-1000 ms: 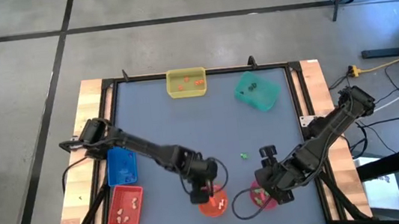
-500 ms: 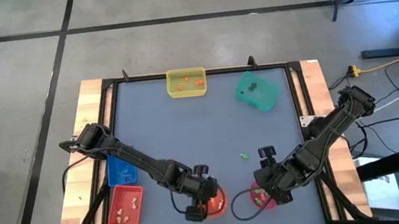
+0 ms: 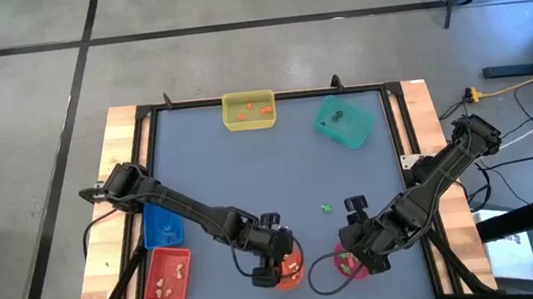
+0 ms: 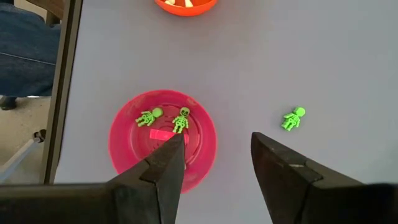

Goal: Sort Halloween decoration
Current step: Put the green skeleton toy into the pink bowl

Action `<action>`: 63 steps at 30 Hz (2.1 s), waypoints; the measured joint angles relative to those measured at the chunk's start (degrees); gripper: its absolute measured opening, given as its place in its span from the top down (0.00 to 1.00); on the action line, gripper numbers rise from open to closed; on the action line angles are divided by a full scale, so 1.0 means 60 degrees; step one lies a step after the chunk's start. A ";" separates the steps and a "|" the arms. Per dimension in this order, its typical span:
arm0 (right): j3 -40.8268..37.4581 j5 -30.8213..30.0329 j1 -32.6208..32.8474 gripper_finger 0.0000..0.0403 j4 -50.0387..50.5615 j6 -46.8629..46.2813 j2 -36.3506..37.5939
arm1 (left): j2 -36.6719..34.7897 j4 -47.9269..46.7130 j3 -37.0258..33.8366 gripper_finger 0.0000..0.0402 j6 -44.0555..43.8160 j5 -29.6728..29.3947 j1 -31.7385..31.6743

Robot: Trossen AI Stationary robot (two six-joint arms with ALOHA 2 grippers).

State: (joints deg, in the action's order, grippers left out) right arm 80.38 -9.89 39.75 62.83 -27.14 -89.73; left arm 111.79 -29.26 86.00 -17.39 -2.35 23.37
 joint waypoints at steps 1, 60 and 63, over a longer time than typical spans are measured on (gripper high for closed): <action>0.0000 0.0000 0.0000 0.55 0.0002 -0.0003 0.0000 | -0.0003 0.0000 0.0000 0.70 0.0000 0.0003 -0.0036; 0.0000 -0.0033 -0.0007 0.55 -0.0092 0.0001 -0.0007 | -1.2720 0.1830 -0.8637 1.00 0.2221 -0.0648 -0.2840; 0.0000 -0.0033 -0.0006 0.55 -0.0113 0.0001 -0.0007 | -1.3223 0.1854 -0.9084 1.00 0.2167 -0.0645 -0.2840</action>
State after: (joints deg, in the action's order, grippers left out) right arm 80.38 -10.09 39.71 62.15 -27.14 -89.78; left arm 32.45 -18.13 31.49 -4.38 -6.22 6.33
